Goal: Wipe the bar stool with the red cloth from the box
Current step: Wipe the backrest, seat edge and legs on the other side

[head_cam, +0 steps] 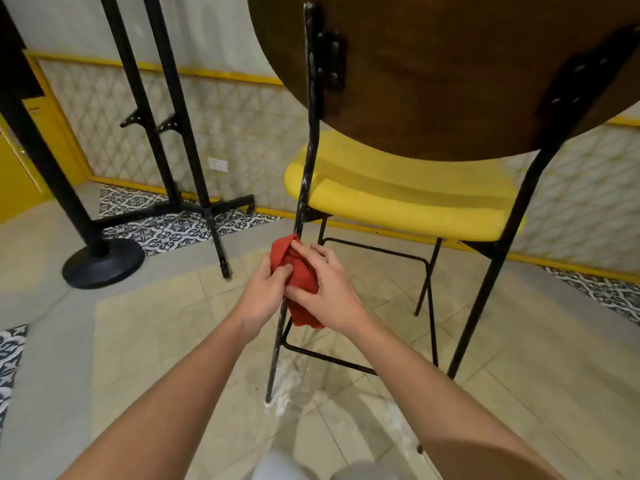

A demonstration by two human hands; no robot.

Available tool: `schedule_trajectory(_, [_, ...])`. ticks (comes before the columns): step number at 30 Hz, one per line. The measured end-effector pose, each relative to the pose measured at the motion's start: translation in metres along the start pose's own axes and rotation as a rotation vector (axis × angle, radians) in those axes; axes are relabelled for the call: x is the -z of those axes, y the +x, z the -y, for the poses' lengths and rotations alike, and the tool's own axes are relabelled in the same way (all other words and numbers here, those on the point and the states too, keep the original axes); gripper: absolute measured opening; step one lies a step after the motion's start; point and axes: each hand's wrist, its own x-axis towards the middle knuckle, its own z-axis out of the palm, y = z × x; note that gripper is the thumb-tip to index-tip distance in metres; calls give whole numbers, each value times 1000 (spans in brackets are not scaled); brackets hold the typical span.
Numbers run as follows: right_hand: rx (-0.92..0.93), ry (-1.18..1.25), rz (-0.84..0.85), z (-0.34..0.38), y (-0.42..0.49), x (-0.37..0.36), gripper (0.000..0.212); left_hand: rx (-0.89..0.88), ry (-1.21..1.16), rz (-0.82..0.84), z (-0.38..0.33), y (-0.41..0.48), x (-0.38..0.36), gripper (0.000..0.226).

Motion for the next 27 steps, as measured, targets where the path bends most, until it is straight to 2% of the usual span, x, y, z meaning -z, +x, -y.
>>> schedule_trajectory(3, [82, -5, -31, 30, 11, 26, 58, -80, -47, 4, -41, -2, 0, 23])
schedule_trajectory(8, [238, -27, -103, 83, 34, 76, 53, -190, -146, -22, -110, -5, 0, 6])
schedule_trajectory(10, [288, -13, -145, 103, 43, 92, 51, -237, -172, -25, -135, -4, 0, 9])
schedule_trajectory(13, [301, 15, -208, 131, 55, 112, 47, -311, -210, -23, -170, -3, -4, 15])
schedule_trajectory(17, [306, -23, -211, 154, 67, 126, 44, -342, -344, -27, -198, 0, -12, 10])
schedule_trajectory(22, [308, -306, -234, 166, 84, 142, 44, -202, -523, -43, -218, 9, -18, 24])
schedule_trajectory(27, [328, -633, -368, 173, 86, 161, 49, -209, -375, -195, -228, 25, -29, 20])
